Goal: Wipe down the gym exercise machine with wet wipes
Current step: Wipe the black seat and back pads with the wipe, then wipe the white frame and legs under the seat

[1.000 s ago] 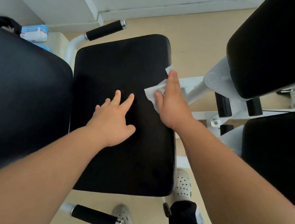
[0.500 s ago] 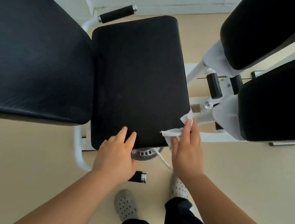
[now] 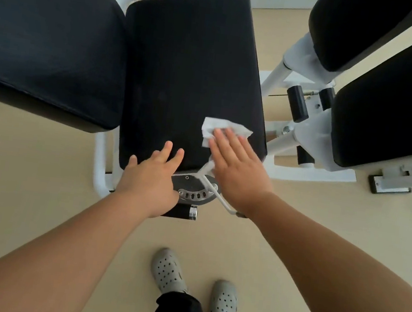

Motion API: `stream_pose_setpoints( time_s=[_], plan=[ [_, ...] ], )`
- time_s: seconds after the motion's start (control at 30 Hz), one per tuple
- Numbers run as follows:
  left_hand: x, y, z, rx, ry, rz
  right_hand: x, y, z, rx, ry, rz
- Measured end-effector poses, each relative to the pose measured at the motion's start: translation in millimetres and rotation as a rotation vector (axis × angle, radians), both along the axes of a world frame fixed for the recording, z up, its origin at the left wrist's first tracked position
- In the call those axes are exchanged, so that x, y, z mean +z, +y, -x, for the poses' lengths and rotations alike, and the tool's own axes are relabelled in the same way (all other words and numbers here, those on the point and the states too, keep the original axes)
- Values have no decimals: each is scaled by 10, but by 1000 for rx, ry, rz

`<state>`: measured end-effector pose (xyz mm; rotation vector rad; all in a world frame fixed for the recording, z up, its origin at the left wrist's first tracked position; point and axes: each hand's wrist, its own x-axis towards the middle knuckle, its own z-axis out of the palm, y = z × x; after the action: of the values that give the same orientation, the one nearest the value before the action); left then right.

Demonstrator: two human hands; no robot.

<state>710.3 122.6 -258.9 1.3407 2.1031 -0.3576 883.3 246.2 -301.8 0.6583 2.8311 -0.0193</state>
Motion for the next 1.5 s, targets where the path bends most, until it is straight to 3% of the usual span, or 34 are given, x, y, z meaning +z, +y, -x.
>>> stream_pose_setpoints(
  time_s=[0.1,0.37,0.57,0.87,1.03,1.17,1.27,1.37,1.5],
  plan=[
    [-38,-215,-143,34,49,-92,-64,87,-265,88,15,-49],
    [-323,-751,-185,359,60,-327,-23,98,-140,-81,54,-70],
    [-868,-1009,130,197,153,-270,-132,20,151,-6,47,-126],
    [-1304,-1102,187,143,230,-697,-328,-14,205,44,108,-325],
    [-1378,-1088,193,150,282,-820,-331,-117,230,71,256,-308],
    [-1446,-1128,219,124,266,-933,-278,-623,194,146,476,-146],
    [-1441,-1194,314,91,78,-1063,-447,-1032,45,275,375,-188],
    [-1501,-1371,439,184,-147,-1177,-653,-1079,-52,268,262,-200],
    [-1787,-1565,507,260,-11,-1137,-639,-1161,152,264,186,-221]
  ],
)
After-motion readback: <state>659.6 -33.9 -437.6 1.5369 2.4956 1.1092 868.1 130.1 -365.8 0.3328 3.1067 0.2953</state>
